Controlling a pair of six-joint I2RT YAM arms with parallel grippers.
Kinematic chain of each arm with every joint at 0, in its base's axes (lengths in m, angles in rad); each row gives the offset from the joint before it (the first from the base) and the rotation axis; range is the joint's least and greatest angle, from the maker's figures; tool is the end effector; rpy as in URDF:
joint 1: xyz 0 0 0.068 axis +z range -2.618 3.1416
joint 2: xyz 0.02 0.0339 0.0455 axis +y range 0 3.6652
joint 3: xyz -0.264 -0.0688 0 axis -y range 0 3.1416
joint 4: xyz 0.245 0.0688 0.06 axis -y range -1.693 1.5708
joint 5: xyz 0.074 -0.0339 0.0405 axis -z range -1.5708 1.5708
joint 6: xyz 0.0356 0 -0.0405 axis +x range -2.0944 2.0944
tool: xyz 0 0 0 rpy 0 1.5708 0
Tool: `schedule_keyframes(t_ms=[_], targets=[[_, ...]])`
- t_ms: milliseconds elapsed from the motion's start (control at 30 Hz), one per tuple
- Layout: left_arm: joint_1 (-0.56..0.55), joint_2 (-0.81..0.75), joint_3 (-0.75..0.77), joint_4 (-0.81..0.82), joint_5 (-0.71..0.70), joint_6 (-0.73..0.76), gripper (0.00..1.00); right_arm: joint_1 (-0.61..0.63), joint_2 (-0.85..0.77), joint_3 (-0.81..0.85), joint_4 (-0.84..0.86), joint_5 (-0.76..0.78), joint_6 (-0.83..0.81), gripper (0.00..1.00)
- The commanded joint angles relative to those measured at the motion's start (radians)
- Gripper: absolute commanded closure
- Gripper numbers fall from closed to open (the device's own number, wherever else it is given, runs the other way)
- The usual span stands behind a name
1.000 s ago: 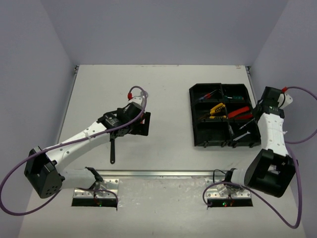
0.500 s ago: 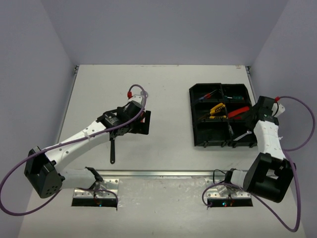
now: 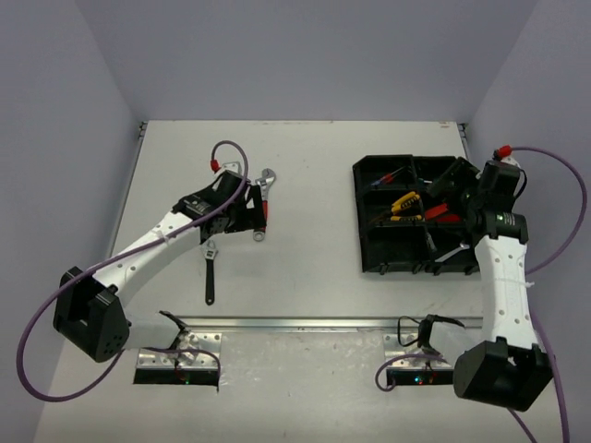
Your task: Sort the tools into containers
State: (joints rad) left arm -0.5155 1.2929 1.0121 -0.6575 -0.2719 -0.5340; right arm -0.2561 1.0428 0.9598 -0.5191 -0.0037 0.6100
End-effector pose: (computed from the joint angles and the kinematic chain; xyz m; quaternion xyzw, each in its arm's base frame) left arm 0.2341 -0.1216 0.2698 -0.0509 0.9412 -0.0429 0.3312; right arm 0.2191 -0.0572 0.3190 0.3706 0.8036 0.0836 0.4581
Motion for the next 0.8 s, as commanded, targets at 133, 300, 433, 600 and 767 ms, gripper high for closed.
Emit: schedule_keyframes(t_ms=[133,300,433,600,767], targets=[[0.054,0.181,0.183,0.008,-0.026,-0.028,0.0,0.056,0.032,0.054,-0.079,-0.282,-0.135,0.01],[0.055,0.258,0.217,0.006,-0.042,-0.04,0.0,0.161,0.059,0.077,-0.118,-0.282,-0.201,0.01],[0.055,0.285,0.235,-0.026,-0.074,-0.062,0.0,0.26,0.12,0.12,-0.173,-0.27,-0.245,0.01],[0.09,0.296,0.195,-0.021,-0.09,-0.08,0.0,0.352,0.126,0.111,-0.169,-0.223,-0.246,0.01],[0.094,0.357,0.228,0.036,-0.015,-0.044,0.0,0.36,0.117,0.105,-0.159,-0.26,-0.237,0.01]])
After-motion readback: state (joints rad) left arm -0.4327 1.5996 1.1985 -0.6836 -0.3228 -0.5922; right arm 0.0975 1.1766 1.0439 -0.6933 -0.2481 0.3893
